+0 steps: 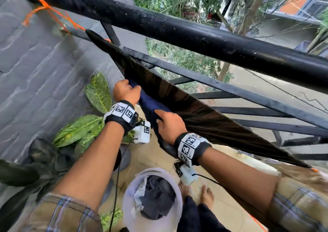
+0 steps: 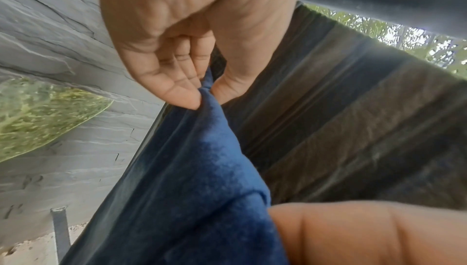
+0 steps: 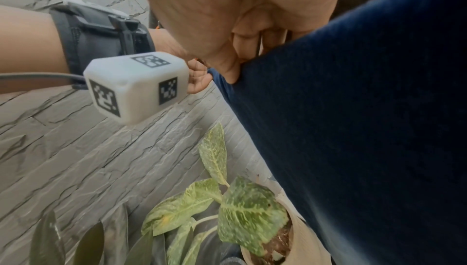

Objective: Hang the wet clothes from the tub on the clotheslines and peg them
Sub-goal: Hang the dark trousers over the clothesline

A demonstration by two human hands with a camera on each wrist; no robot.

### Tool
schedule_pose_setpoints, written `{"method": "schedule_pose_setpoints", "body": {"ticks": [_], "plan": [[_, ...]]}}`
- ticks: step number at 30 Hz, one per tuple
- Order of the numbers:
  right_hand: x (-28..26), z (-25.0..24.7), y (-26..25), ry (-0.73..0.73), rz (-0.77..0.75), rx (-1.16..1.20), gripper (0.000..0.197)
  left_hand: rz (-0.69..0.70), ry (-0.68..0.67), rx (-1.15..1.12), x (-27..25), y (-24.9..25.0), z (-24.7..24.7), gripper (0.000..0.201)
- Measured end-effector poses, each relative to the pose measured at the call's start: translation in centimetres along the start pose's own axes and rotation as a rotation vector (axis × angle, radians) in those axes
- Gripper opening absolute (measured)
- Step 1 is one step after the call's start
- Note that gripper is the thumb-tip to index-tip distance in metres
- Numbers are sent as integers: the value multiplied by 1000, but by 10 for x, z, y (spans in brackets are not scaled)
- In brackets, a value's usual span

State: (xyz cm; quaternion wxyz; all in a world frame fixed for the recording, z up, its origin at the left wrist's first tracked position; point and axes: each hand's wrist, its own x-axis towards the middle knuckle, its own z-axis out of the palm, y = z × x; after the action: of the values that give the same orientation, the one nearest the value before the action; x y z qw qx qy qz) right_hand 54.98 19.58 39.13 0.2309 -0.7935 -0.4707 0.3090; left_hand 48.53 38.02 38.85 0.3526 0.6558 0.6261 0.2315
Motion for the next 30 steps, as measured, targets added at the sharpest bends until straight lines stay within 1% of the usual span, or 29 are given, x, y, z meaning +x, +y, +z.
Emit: {"method": "schedule_pose_setpoints", "body": {"ticks": [2, 6, 10, 13, 14, 16, 19, 22, 24, 26, 28, 29, 30], "plan": [[13, -2, -13, 12, -8, 9, 42, -4, -2, 1, 8, 8, -7, 23], [39, -6, -33, 35, 21, 25, 40, 7, -36, 46, 26, 18, -18, 25], [53, -8, -33, 28, 55, -10, 42, -4, -119, 61, 37, 21, -21, 32], [51, -10, -28, 6, 69, -18, 48, 13, -106, 76, 37, 20, -19, 28], [49, -10, -27, 11, 69, -21, 49, 12, -100, 68, 37, 20, -18, 30], [45, -9, -26, 36, 75, -11, 51, -14, -92, 34, 39, 19, -16, 36], [41, -9, -25, 65, 88, 14, 57, -2, -89, 4, 40, 24, -14, 30], [39, -17, -27, 33, 79, -28, 68, -31, -114, -92, 39, 25, -15, 27], [41, -25, -29, -30, 54, -90, 67, -56, -117, -173, 50, 14, -12, 28], [43, -29, -30, -58, 35, -116, 63, -52, -115, -246, 71, -6, -4, 29], [37, -28, -28, -45, 41, -104, 63, -45, -109, -296, 72, -4, -4, 22], [32, -26, -26, -37, 54, -103, 63, -46, -93, -323, 63, 8, -9, 20], [26, -23, -24, -35, 67, -101, 63, -46, -82, -335, 63, 10, -10, 18]]}}
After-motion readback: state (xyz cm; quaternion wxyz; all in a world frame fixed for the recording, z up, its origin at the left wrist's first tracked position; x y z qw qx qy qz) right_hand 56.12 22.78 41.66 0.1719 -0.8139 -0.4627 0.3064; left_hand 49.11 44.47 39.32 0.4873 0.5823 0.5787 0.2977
